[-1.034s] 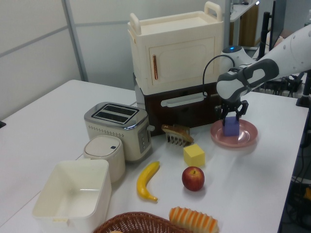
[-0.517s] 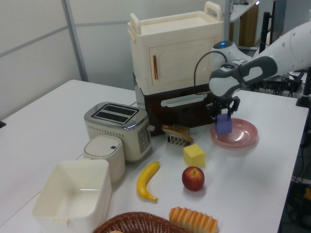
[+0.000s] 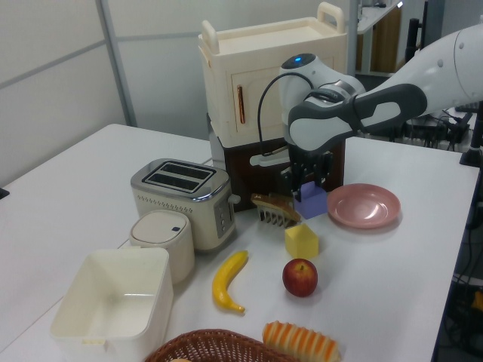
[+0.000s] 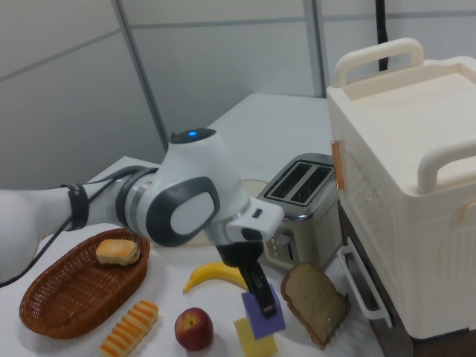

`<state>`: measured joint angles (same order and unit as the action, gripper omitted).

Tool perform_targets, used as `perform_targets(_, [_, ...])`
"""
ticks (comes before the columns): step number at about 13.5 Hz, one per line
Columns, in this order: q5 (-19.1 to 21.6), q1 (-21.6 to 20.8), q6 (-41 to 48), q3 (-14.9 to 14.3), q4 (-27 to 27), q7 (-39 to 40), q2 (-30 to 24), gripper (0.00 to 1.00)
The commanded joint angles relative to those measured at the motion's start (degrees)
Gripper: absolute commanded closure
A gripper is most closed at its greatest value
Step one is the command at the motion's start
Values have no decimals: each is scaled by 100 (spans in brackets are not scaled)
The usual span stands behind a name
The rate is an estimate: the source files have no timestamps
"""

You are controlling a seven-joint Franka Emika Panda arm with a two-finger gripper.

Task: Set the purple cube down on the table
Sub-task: 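Lift the purple cube off the plate and carry it toward the banana, then lower the purple cube onto the table and open the gripper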

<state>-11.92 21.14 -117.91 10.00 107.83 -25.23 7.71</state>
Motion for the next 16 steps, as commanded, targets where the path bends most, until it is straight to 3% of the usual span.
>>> perform_targets(1, [-30, -57, 137, 370, -209, 114, -68, 79])
perform_targets(4, [-21, -110, 172, 880, -350, 132, -86, 79])
perform_targets(8, [-21, -470, 242, 960, -350, 150, -77, 74])
perform_targets(13, [-21, -479, 242, 960, -350, 106, -51, 12])
perform_targets(16, [-21, -470, 242, 960, -350, 106, -51, 0])
